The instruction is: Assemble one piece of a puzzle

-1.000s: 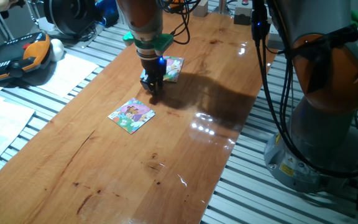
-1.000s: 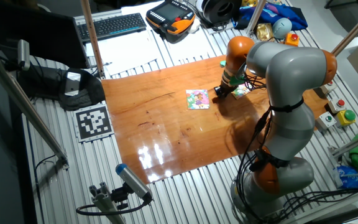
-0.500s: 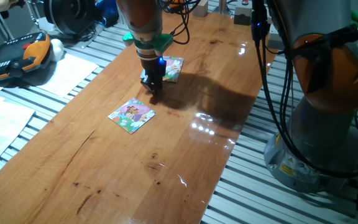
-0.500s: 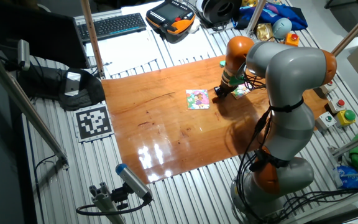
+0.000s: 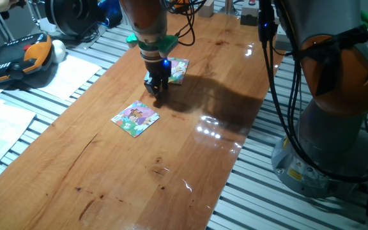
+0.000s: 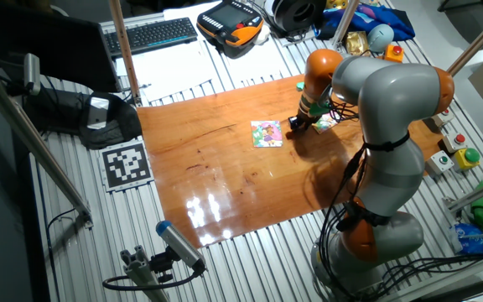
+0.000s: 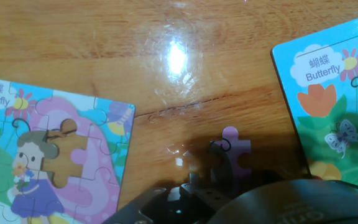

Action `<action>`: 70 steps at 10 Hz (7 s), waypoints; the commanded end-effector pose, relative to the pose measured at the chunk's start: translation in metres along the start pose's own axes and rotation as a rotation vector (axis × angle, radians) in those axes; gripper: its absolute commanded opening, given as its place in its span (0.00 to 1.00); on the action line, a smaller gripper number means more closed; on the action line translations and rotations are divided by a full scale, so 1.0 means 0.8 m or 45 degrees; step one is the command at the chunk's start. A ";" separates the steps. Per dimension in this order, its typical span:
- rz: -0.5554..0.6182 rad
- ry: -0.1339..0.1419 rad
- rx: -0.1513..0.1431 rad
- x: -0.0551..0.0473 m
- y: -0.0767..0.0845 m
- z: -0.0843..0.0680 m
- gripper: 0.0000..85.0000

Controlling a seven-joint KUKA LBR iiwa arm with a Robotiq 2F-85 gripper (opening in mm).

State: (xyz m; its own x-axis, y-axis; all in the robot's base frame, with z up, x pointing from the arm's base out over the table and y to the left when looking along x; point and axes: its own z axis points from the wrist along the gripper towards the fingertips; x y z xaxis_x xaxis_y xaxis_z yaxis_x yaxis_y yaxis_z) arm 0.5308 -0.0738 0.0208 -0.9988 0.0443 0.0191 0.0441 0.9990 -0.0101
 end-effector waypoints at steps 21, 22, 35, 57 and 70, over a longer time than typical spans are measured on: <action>-0.006 0.012 -0.001 0.000 0.000 0.002 0.60; -0.008 0.012 0.001 0.000 0.000 0.002 0.40; -0.031 0.031 0.017 -0.001 -0.001 -0.010 0.00; 0.256 -0.021 0.011 -0.007 0.132 -0.032 0.00; 0.318 0.001 -0.018 -0.011 0.153 -0.019 0.00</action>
State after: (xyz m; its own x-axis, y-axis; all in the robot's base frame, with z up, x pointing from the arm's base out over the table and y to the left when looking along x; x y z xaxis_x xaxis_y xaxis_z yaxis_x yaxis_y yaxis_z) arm 0.5457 0.0481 0.0346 -0.9570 0.2894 0.0182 0.2894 0.9572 -0.0008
